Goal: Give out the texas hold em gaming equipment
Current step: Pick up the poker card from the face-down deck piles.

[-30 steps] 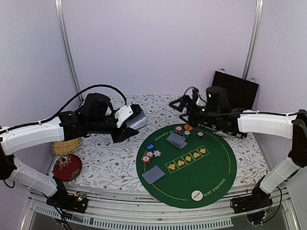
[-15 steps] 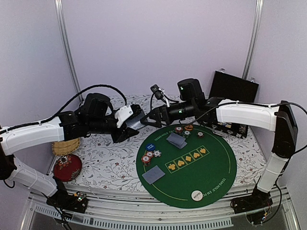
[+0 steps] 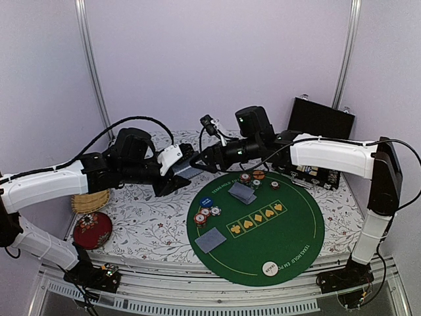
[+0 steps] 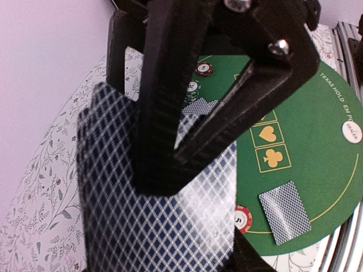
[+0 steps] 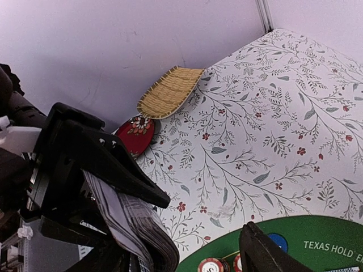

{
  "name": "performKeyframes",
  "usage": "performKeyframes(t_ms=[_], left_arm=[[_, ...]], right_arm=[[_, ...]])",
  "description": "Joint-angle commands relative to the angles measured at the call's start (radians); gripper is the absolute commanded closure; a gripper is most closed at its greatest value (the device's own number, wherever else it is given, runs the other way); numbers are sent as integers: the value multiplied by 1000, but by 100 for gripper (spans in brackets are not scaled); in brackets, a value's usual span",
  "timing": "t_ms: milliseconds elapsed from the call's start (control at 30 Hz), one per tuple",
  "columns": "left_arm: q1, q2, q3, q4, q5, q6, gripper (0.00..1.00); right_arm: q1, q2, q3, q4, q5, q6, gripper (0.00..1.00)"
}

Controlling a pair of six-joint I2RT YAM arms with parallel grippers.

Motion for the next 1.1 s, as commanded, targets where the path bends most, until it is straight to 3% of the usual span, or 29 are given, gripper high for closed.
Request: performKeyframes(t_ms=[0, 167, 400, 700, 900, 1067], left_arm=[[4, -25, -8, 26, 8, 6, 55], [4, -23, -10, 27, 4, 6, 55], [3, -23, -9, 26, -2, 6, 55], [3, -23, -10, 27, -2, 5, 55], [3, -25, -8, 27, -3, 3, 55], [4, -29, -6, 27, -11, 0, 55]], right_arm=[[3, -83, -32, -16, 74, -13, 41], [2, -104, -40, -23, 41, -4, 59], [4, -137, -19, -96, 105, 0, 96], [3, -245, -11, -177, 188, -25, 98], [-15, -387, -39, -172, 114, -8, 98], [-154, -536, -304, -89, -40, 187, 98]])
